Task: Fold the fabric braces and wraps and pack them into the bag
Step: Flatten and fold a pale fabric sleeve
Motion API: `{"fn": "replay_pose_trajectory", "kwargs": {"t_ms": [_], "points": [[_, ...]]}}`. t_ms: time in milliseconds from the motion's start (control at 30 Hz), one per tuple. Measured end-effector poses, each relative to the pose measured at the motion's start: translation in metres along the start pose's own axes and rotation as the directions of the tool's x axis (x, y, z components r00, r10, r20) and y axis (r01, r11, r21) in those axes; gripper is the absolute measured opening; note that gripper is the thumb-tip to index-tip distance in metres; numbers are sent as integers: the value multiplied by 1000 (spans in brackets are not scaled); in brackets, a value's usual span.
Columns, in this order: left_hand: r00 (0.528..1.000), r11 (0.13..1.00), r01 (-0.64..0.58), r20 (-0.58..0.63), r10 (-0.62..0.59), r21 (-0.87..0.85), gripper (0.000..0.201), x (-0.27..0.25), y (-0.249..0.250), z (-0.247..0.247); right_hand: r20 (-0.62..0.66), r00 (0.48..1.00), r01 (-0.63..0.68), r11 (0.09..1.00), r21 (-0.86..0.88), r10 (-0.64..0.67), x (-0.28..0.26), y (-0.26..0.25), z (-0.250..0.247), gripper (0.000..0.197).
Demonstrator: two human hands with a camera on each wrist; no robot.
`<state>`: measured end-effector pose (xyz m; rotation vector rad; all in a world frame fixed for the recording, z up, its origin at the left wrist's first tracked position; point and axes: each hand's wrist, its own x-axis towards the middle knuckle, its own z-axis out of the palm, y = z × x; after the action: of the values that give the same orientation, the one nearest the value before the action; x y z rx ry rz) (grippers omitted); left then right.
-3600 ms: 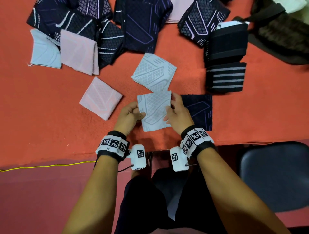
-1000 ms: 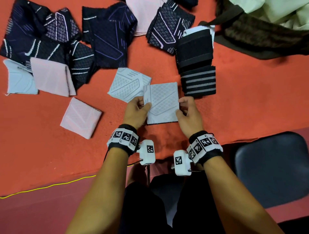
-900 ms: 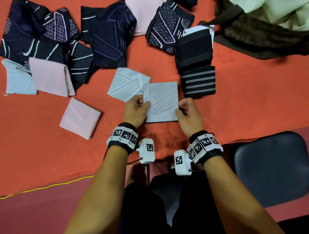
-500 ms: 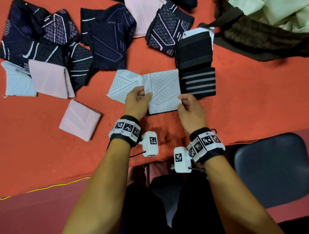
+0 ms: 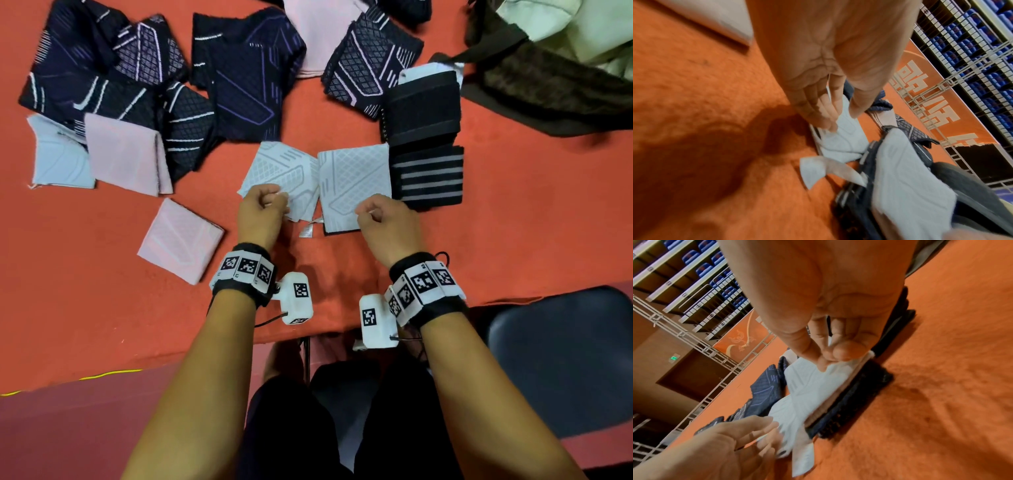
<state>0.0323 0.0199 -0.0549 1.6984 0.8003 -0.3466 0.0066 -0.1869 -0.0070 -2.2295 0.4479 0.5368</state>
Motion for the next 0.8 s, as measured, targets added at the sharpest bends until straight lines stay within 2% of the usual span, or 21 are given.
{"fn": "replay_pose_trajectory", "kwargs": {"t_ms": [133, 233, 300, 400, 567, 633, 700, 800], "points": [[986, 981, -22, -159, 53, 191, 47, 8, -10, -28, 134, 990, 37, 997, 69, -46, 2, -14, 25, 22], [990, 959, -105, -65, 127, 263, 74, 14, -9, -36, 179, 980, 77, 995, 66, -88, 5, -23, 40, 26], [989, 953, -147, 10, 149, 264, 63, 19, -6, -37, 191, 976, 95, 995, 42, -101, 9, -29, 48, 29], [992, 972, -123, 7, 125, 200, 41, 22, 1, -38, 196, 976, 101, 995, -17, -95, 12, -36, 57, 34], [996, 987, -62, 68, 53, 147, 29, 16, -7, -51, 198, 976, 102, 994, -36, -93, 8, -47, 66, 41], [997, 988, -28, 78, 16, 150, 28, 7, -13, -60, 231, 964, 157, 984, -80, -135, 5, -51, 72, 51], [996, 989, 31, 74, -42, 143, 15, -3, -22, -70, 285, 945, 206, 970, -130, -163, 1, -53, 81, 62], [983, 990, 106, 140, -118, 90, 31, -21, -31, -79, 392, 901, 255, 957, -138, -184, -7, -53, 98, 80]]}}
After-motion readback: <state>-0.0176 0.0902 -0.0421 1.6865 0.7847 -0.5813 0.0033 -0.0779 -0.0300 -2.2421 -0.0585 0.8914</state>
